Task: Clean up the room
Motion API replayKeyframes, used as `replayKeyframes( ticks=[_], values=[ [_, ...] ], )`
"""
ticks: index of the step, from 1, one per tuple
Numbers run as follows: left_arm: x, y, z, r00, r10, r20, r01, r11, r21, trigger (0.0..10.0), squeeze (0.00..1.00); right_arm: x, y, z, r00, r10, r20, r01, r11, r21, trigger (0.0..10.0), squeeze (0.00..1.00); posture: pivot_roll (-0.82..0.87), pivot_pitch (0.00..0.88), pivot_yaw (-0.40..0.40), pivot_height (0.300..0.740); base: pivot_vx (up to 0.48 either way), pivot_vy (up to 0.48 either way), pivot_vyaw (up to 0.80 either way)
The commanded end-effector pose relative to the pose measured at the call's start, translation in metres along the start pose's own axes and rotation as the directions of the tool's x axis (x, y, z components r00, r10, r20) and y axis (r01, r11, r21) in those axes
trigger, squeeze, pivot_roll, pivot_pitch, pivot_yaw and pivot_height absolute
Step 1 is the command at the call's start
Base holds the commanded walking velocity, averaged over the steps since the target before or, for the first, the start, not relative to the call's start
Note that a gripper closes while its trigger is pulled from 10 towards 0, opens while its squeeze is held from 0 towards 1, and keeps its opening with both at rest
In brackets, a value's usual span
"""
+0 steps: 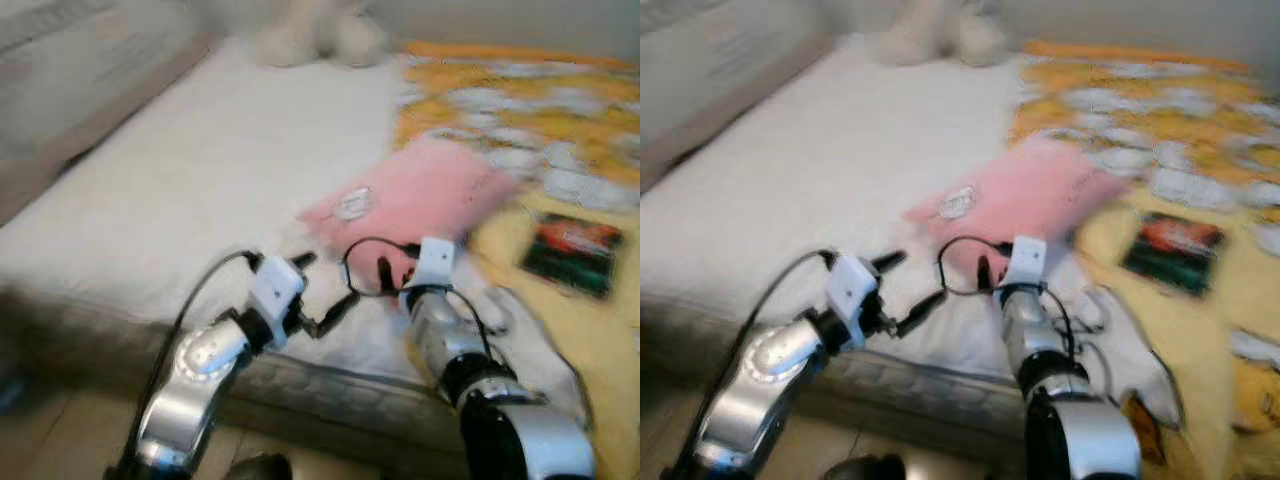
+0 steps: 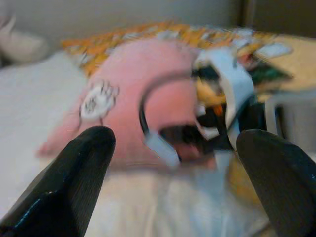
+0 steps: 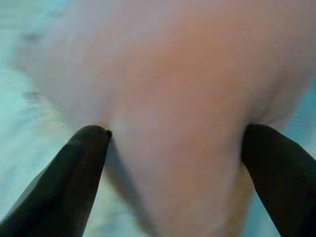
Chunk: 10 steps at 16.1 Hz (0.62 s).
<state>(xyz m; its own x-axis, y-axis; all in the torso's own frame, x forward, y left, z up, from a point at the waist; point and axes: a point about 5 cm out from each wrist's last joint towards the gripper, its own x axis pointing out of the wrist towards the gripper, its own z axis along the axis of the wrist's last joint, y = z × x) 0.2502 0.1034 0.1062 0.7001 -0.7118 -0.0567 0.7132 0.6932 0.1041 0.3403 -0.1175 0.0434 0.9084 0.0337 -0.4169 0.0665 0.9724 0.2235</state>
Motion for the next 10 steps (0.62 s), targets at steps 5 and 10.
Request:
replayKeyframes(
  ticks=[5,10],
  values=[
    [0.006,0.002,0.005,1.0,0.001,0.004,-0.001,1.0,0.019,10.0,0.0,0.001,0.016,-0.003,0.997,0.064,-0.047,-0.059,0.993,0.099,0.0,0.0,0.03,0.056,0.051,0.74,0.0,0.0,0.0],
    [0.01,0.005,0.006,1.0,0.018,0.006,-0.018,1.0,0.018,10.0,0.0,0.001,0.024,-0.002,0.995,0.095,-0.036,-0.091,0.989,0.115,0.0,0.0,0.02,0.056,0.05,0.74,0.0,0.0,0.0]
  ],
)
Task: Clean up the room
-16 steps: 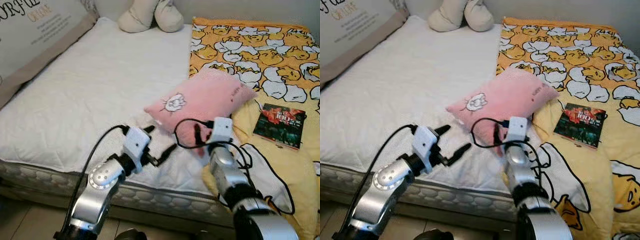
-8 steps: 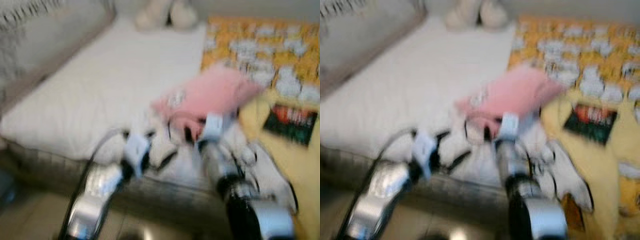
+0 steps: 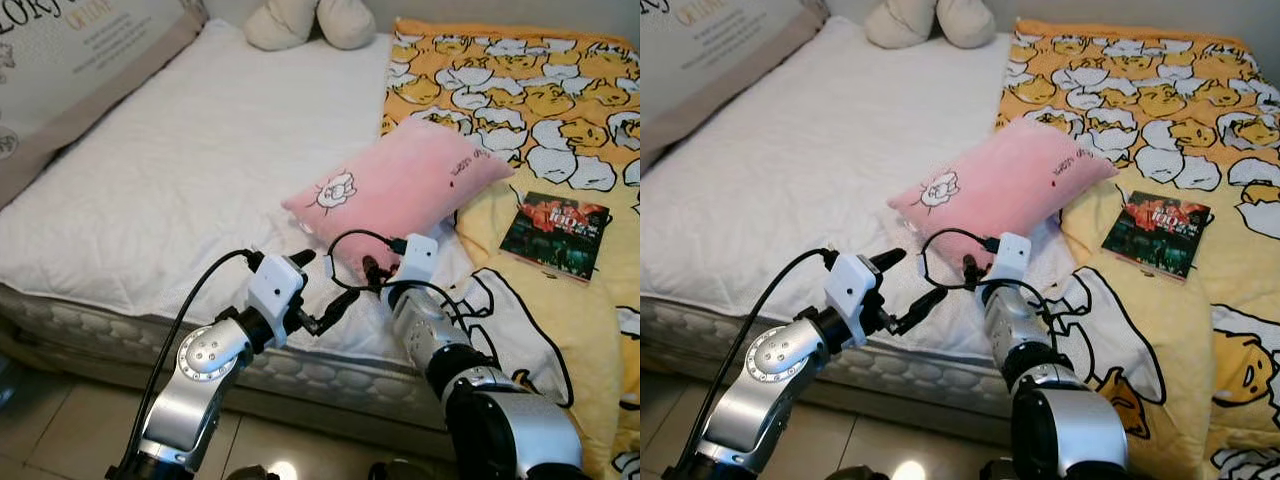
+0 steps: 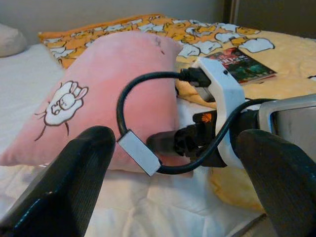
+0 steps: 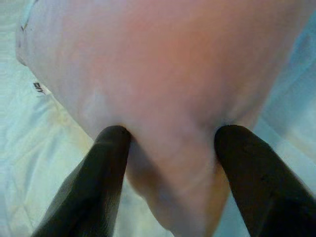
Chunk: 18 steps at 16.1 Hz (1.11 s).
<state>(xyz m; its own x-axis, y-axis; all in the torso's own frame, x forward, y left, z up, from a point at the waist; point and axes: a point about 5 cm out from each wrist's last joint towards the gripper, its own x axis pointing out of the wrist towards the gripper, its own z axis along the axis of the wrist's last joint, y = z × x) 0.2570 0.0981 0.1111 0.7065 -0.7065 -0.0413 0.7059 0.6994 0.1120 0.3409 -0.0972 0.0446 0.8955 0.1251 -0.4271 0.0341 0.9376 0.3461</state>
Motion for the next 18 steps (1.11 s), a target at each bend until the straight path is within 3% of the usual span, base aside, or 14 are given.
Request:
replayKeyframes(
  ticks=[1,8,11,12,14,16,18],
  values=[
    [0.001,0.004,0.0,1.0,0.016,-0.01,-0.016,1.0,0.01,10.0,0.0,0.001,0.005,0.0,1.0,0.016,-0.005,-0.016,1.0,0.018,0.0,0.0,0.02,0.055,0.049,0.74,0.0,0.0,0.0],
    [0.004,0.007,0.001,1.0,0.029,-0.008,-0.029,1.0,0.011,10.0,0.0,0.001,0.014,0.011,0.994,0.089,0.062,-0.09,0.996,0.01,0.0,0.0,0.02,0.043,0.052,0.74,0.0,0.0,0.0],
    [0.005,0.008,0.002,0.999,0.033,-0.003,-0.033,0.999,0.008,10.0,0.0,0.001,0.008,0.021,0.986,0.138,0.099,-0.136,0.99,-0.02,0.0,0.0,0.0,0.036,0.051,0.74,0.0,0.0,0.0],
    [0.006,0.008,0.002,0.999,0.037,0.004,-0.037,0.999,-0.005,10.0,0.0,-0.002,-0.009,0.035,0.979,0.148,0.143,-0.143,0.989,-0.043,0.0,0.0,0.0,0.032,0.05,0.74,0.0,0.0,0.0],
    [0.008,0.006,0.002,0.999,0.035,0.01,-0.034,0.999,-0.013,10.0,0.0,-0.006,-0.027,0.05,0.972,0.146,0.182,-0.133,0.988,-0.083,0.0,0.0,-0.01,0.028,0.049,0.74,0.0,0.0,0.0],
    [0.012,0.003,0.003,0.999,0.028,0.02,-0.027,0.999,-0.025,10.0,0.0,-0.016,-0.06,0.071,0.966,0.116,0.23,-0.081,0.984,-0.158,0.0,0.0,-0.04,0.018,0.045,0.74,0.0,0.0,0.0],
    [0.013,0.001,0.003,0.999,0.025,0.024,-0.024,0.999,-0.03,10.0,0.0,-0.021,-0.076,0.08,0.966,0.084,0.243,-0.042,0.984,-0.174,0.0,0.0,-0.04,0.016,0.043,0.74,0.0,0.0,0.0]
  ],
)
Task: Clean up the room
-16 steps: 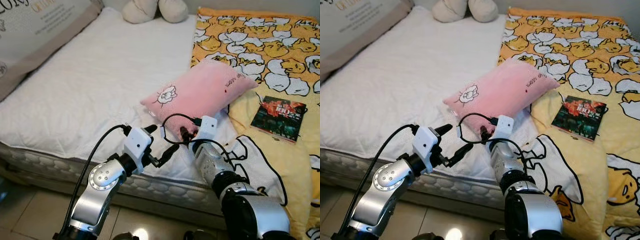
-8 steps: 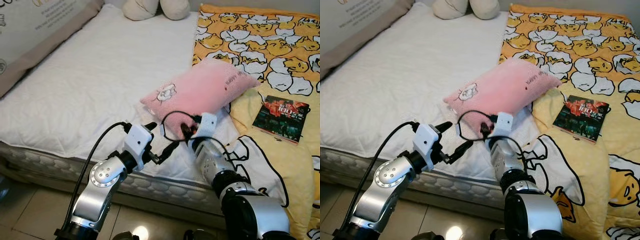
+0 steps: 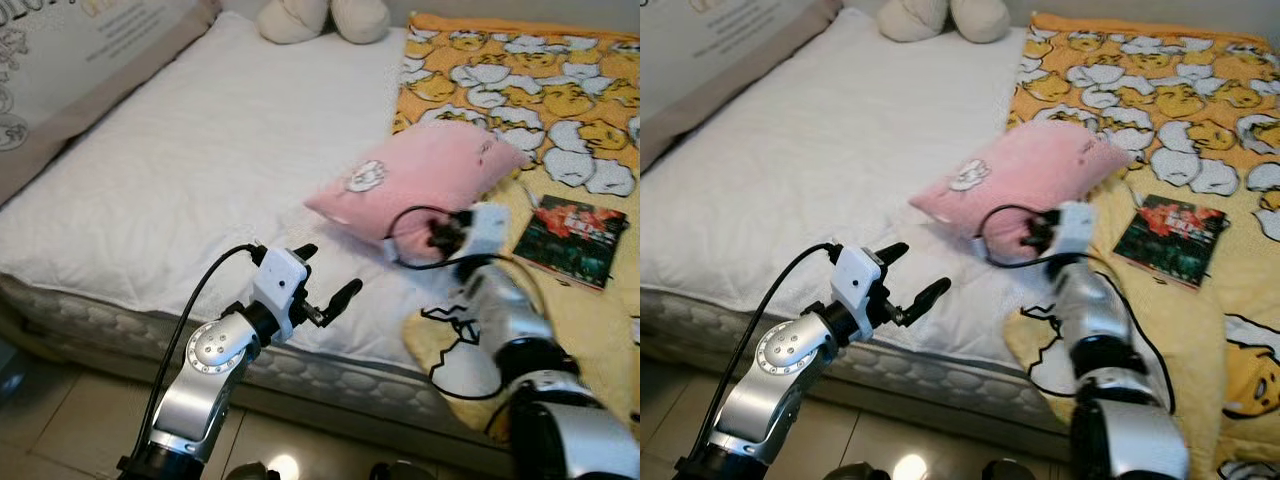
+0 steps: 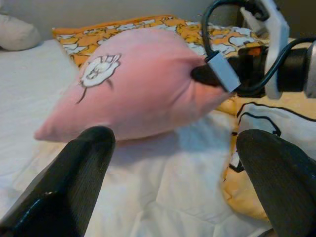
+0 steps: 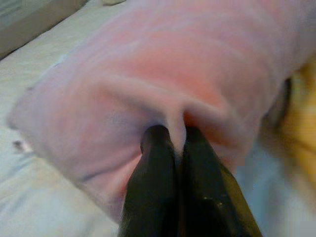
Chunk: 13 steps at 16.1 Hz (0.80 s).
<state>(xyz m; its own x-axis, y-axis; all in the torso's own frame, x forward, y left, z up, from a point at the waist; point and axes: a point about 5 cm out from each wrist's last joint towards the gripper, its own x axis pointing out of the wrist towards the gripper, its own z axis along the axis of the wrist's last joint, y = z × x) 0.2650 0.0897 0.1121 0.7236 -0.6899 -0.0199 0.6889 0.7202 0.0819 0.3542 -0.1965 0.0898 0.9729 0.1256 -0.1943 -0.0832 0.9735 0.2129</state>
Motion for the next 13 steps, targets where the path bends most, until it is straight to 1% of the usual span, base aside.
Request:
replayKeyframes(
  ticks=[1,3,4,5,8,10,12,13],
  values=[
    [0.003,0.001,0.001,1.0,-0.003,0.008,0.003,1.0,-0.002,10.0,0.0,-0.005,-0.016,0.011,0.999,-0.037,0.023,0.038,0.999,-0.026,0.0,0.0,-0.05,0.015,0.043,0.74,0.0,0.0,0.0],
    [0.004,0.001,0.002,1.0,-0.002,0.01,0.002,1.0,-0.004,10.0,0.0,-0.008,-0.028,0.018,0.997,-0.064,0.034,0.065,0.997,-0.051,0.0,0.0,-0.05,0.015,0.042,0.74,0.0,0.0,0.0],
    [0.005,0.002,0.003,1.0,0.002,0.017,-0.002,1.0,-0.011,10.0,0.0,-0.013,-0.048,0.034,0.992,-0.113,0.06,0.119,0.988,-0.097,0.0,0.0,-0.05,0.016,0.041,0.74,0.0,0.0,0.0],
    [0.005,0.001,0.003,1.0,0.003,0.019,-0.003,1.0,-0.013,10.0,0.0,-0.015,-0.055,0.038,0.99,-0.129,0.062,0.135,0.984,-0.112,0.0,0.0,-0.05,0.017,0.04,0.74,0.0,0.0,0.0],
    [0.006,-0.001,0.003,1.0,0.002,0.024,-0.001,1.0,-0.021,10.0,0.0,-0.026,-0.083,0.055,0.983,-0.179,0.039,0.183,0.966,-0.181,0.0,0.0,-0.05,0.016,0.037,0.74,0.0,0.0,0.0],
    [0.006,-0.001,0.003,1.0,0.0,0.026,0.001,1.0,-0.026,10.0,0.0,-0.031,-0.092,0.057,0.982,-0.187,0.013,0.186,0.961,-0.206,0.0,0.0,-0.05,0.018,0.037,0.74,0.0,0.0,0.0],
    [0.006,-0.003,0.003,1.0,-0.004,0.028,0.005,1.0,-0.03,10.0,0.0,-0.04,-0.102,0.045,0.979,-0.19,-0.07,0.163,0.947,-0.277,0.0,0.0,-0.05,0.02,0.036,0.74,0.0,0.0,0.0],
    [0.006,-0.003,0.004,1.0,-0.005,0.029,0.006,0.999,-0.032,10.0,0.0,-0.046,-0.11,0.036,0.969,-0.217,-0.115,0.173,0.936,-0.308,0.0,0.0,-0.06,0.021,0.036,0.74,0.0,0.0,0.0]
  ],
)
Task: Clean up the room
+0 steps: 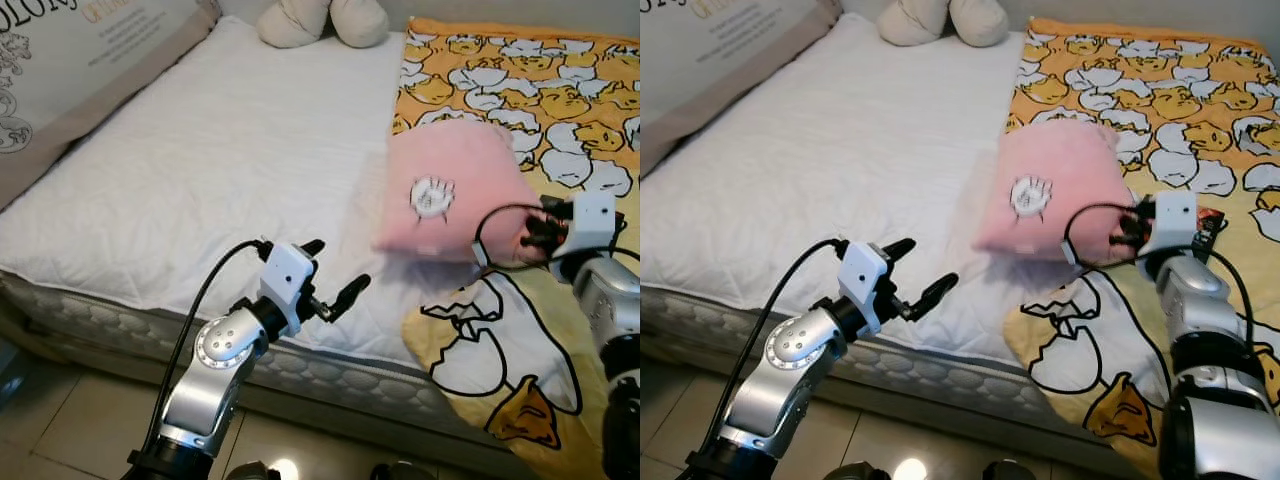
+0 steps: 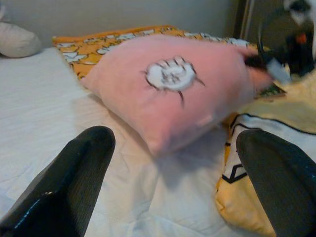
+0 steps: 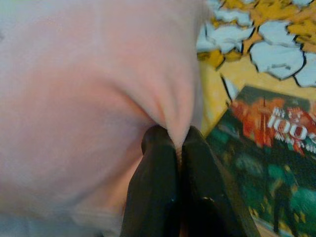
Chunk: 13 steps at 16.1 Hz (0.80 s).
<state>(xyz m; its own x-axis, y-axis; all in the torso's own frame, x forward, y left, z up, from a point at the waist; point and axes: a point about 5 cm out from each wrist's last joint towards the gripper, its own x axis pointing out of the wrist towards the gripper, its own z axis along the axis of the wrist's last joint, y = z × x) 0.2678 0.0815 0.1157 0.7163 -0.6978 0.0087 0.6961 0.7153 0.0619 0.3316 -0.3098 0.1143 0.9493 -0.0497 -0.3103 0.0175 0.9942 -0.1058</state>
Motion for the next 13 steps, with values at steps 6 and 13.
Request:
replayKeyframes(
  ticks=[6,13],
  values=[
    [0.0,-0.001,0.0,1.0,-0.001,0.001,0.001,1.0,-0.014,10.0,0.0,-0.007,-0.002,-0.034,0.991,-0.054,-0.118,0.047,0.997,-0.065,0.0,0.0,-0.05,0.018,0.037,0.74,0.0,0.0,0.0],
    [0.003,0.009,0.001,0.99,0.137,0.022,-0.136,0.989,-0.065,10.0,0.0,-0.019,0.07,-0.041,0.957,-0.178,0.227,0.159,0.982,0.1,10.0,1.0,-0.06,0.011,0.028,0.74,0.0,0.0,0.0]
  ],
)
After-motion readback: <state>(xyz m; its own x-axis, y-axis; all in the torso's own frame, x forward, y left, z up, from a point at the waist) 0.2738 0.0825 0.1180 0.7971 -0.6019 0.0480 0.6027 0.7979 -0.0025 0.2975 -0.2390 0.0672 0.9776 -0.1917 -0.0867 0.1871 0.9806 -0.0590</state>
